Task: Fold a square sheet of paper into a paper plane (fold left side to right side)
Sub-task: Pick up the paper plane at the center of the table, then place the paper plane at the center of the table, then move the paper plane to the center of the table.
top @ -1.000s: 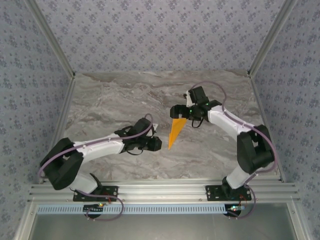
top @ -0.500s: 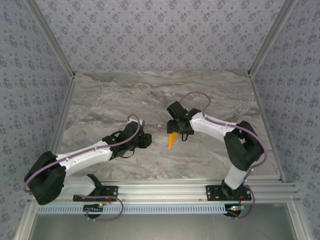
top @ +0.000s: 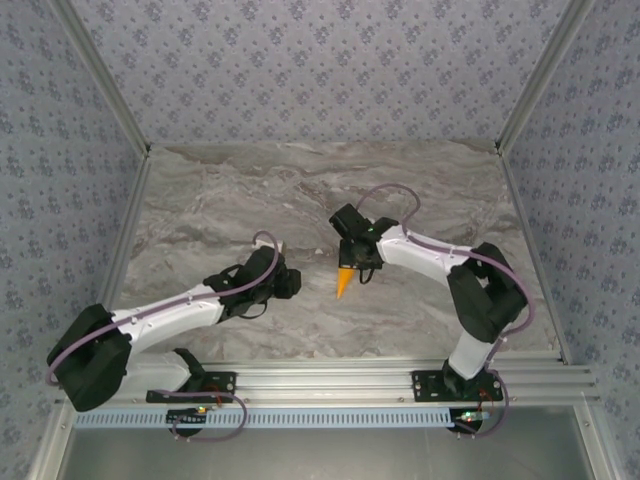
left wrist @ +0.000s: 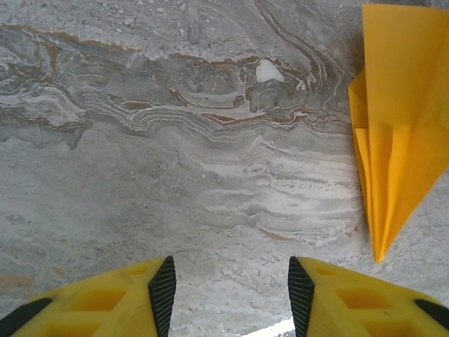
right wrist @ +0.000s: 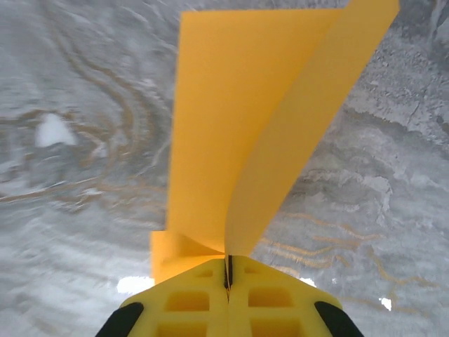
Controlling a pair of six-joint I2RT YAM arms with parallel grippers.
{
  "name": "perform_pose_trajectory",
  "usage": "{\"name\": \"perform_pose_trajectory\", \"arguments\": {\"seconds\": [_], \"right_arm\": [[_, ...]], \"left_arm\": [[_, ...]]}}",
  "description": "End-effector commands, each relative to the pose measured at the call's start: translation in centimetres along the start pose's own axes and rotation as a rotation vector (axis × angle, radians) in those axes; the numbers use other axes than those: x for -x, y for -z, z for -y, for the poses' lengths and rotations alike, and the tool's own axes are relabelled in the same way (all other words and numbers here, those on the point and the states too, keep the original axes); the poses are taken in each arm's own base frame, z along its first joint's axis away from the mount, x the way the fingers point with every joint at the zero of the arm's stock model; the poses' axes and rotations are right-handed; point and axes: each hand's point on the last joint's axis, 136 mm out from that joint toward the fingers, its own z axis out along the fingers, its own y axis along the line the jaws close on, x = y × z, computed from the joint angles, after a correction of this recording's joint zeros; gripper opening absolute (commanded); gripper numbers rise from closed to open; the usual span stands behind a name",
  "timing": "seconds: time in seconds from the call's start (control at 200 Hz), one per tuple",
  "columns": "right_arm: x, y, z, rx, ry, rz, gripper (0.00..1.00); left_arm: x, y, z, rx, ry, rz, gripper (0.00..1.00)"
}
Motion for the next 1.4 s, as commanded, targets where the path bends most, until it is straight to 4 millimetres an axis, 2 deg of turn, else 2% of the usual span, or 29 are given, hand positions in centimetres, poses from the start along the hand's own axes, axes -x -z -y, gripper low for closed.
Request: {"name": "perform_pose_trajectory", "arguments": {"seconds": [0.0, 0.085, 0.145, 0.24, 0.305, 0.38, 0.45, 0.56, 0.705, 0.775, 0.839, 0.939, 1.009, 1.169, 1.394], "right_arm": [[1.8, 5.1, -2.6, 0.157, 0.055, 0.094, 0.0], [1.5, 6.6, -3.7, 0.294, 0.063, 0.11, 0.0], [0.4, 6.3, -3.9, 0.377, 0.094, 0.096, 0.0], [-1.4, 3.9, -2.9, 0.452, 0.043, 0.03, 0.0], [-2.6, 1.6, -1.5, 0.457, -0.01, -0.004, 0.0], [-3.5, -0.5, 0.5, 0.425, -0.05, -0.028, 0.08], [-3.8, -1.3, 2.5, 0.376, -0.079, -0.045, 0.17], [-3.4, 0.0, 4.1, 0.295, -0.019, -0.026, 0.34], [-3.6, 2.6, 5.9, 0.15, 0.085, -0.03, 0.46], [-3.8, 3.6, 5.8, 0.132, 0.111, -0.03, 0.49], [-4.6, 3.9, 4.6, 0.19, 0.121, -0.055, 0.5], [-5.9, 3.8, 2.4, 0.282, 0.115, -0.097, 0.52], [-6.5, 3.4, 1.6, 0.282, 0.132, -0.107, 0.55], [-7.3, 1.8, 1.7, 0.223, 0.151, -0.157, 0.6], [-7.9, 0.6, 1.4, 0.201, 0.169, -0.182, 0.58]], "left_arm": [[1.1, 1.0, -0.4, 0.013, 0.014, 0.054, 0.48], [1.4, 1.6, -0.7, 0.024, 0.014, 0.072, 0.49], [1.5, 1.9, -0.9, 0.028, 0.013, 0.082, 0.5], [1.7, 2.4, -1.2, 0.036, 0.016, 0.095, 0.51], [1.8, 2.7, -1.4, 0.041, 0.017, 0.1, 0.51], [1.8, 3.0, -1.4, 0.044, 0.016, 0.105, 0.53], [1.9, 3.2, -1.5, 0.043, 0.018, 0.109, 0.54], [2.1, 3.5, -1.4, 0.043, 0.012, 0.113, 0.55], [2.3, 3.7, -1.6, 0.049, 0.012, 0.122, 0.59], [2.4, 3.7, -1.5, 0.046, 0.016, 0.125, 0.62], [2.4, 3.7, -1.3, 0.037, 0.016, 0.127, 0.64], [2.5, 3.7, -1.3, 0.036, 0.017, 0.13, 0.65], [2.4, 3.6, -1.3, 0.036, 0.017, 0.128, 0.66], [2.3, 3.6, -1.3, 0.034, 0.018, 0.124, 0.67], [2.1, 3.5, -1.4, 0.038, 0.015, 0.118, 0.68]]}}
